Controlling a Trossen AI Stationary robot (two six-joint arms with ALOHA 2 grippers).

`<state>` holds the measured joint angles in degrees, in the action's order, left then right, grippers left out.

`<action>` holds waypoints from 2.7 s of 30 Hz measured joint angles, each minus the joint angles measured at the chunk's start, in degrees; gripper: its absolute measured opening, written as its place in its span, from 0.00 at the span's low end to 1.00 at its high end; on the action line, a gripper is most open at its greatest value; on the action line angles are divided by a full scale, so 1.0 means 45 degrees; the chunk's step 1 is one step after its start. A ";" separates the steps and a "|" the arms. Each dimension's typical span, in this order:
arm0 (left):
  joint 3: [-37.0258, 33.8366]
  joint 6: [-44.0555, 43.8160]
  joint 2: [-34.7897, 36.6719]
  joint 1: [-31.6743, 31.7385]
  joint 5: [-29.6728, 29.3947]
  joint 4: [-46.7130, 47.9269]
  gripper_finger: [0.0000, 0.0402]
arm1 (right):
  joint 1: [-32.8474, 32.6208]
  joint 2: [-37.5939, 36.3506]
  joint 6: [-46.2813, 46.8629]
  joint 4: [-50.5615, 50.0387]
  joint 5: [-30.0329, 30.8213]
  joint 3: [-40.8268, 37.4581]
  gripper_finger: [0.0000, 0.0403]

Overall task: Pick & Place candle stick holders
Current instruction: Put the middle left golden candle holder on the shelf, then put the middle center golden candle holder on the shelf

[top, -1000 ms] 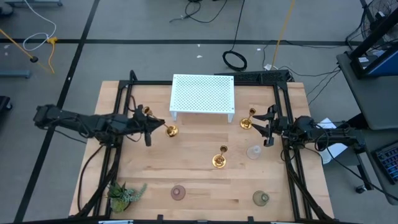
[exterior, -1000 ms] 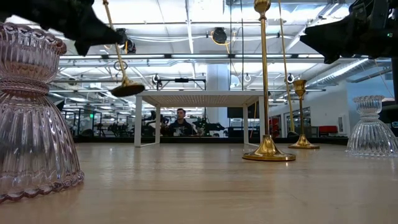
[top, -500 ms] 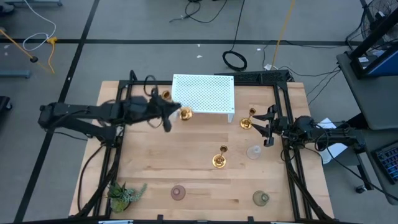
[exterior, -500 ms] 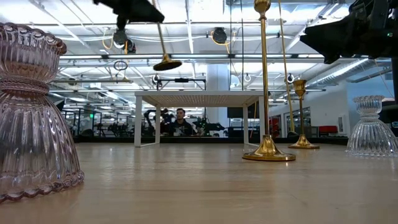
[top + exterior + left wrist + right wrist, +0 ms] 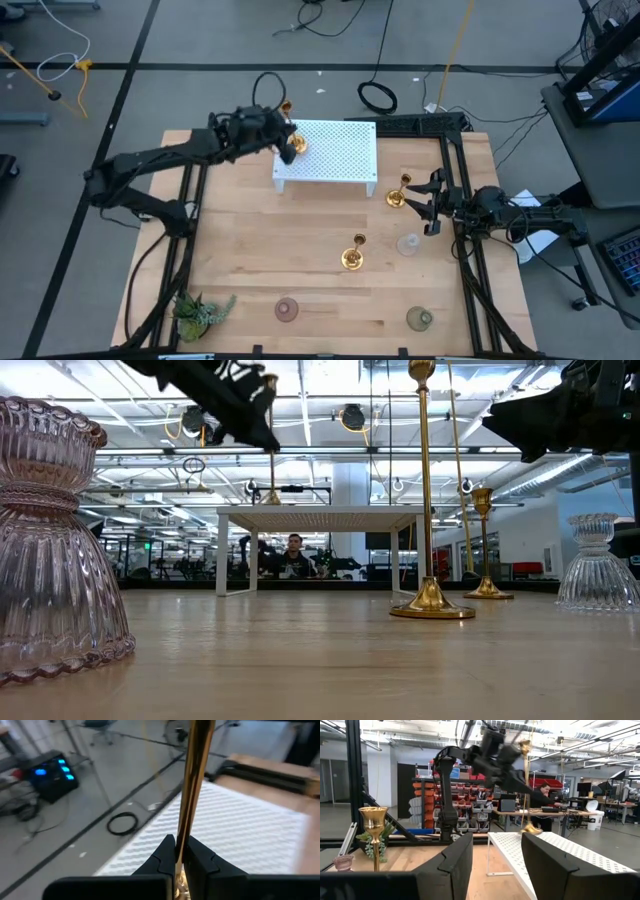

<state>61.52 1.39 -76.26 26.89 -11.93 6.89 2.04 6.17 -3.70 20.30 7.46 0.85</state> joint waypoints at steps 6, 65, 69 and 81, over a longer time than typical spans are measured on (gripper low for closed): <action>0.0000 0.0052 -0.0509 0.1139 0.0361 -0.0456 0.04 | 0.0005 0.0000 0.0000 -0.0006 0.0000 0.0002 0.40; -0.0204 0.1359 0.1677 -0.1481 0.5095 0.5136 0.37 | 0.0005 0.0073 0.0401 -0.0851 -0.0022 0.0003 0.40; -0.1101 0.1827 0.1356 -0.3117 0.5697 0.3243 0.37 | 0.0000 0.0150 0.1250 -0.1180 -0.0043 0.0003 0.40; -0.3876 0.0783 -0.1039 -0.6686 0.5645 -0.5915 0.37 | -0.0005 0.1083 0.2016 -0.1336 -0.0995 0.0003 0.40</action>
<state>44.07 4.92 -80.94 -3.20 13.48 -19.73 2.02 11.05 5.37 14.29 2.99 0.86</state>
